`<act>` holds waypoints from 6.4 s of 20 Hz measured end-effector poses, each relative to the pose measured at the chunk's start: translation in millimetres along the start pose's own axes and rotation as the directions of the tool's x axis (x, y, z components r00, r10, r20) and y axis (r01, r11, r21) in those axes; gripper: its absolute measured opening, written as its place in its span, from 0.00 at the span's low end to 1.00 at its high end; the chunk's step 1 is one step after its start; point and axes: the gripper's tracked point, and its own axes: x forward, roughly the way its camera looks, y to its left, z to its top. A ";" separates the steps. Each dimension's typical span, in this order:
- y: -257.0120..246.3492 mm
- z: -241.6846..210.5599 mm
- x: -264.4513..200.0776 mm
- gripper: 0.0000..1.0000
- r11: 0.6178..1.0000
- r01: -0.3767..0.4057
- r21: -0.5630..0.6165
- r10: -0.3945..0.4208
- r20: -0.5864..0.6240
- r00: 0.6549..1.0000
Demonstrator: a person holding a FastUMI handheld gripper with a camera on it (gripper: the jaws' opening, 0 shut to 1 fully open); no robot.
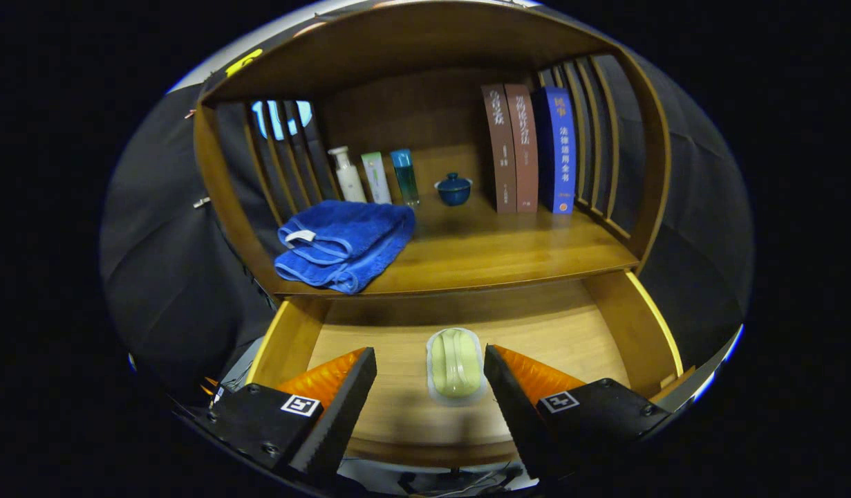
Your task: Pull open the drawer, take out the items inside it, and place them on the countertop above the cabinet.
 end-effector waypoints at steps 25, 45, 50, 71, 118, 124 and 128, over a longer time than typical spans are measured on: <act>-22.6 -58.2 106.9 0.24 0.992 0.037 -0.119 -0.084 -0.420 0.904; -0.6 107.9 -7.0 0.24 0.998 -0.029 -0.051 0.033 0.084 0.996; -6.2 147.2 38.2 0.24 0.999 -0.035 0.003 0.035 0.042 0.998; -22.4 156.0 132.2 0.93 0.999 0.033 -0.001 -0.033 -0.111 0.993; -24.0 -143.2 -68.4 0.98 0.999 0.033 -0.021 -0.020 0.440 0.898; -22.1 -142.2 -64.7 0.98 0.999 0.037 -0.019 -0.025 0.444 0.896; -22.3 -137.7 -62.1 0.99 0.999 0.041 -0.016 -0.030 0.434 0.900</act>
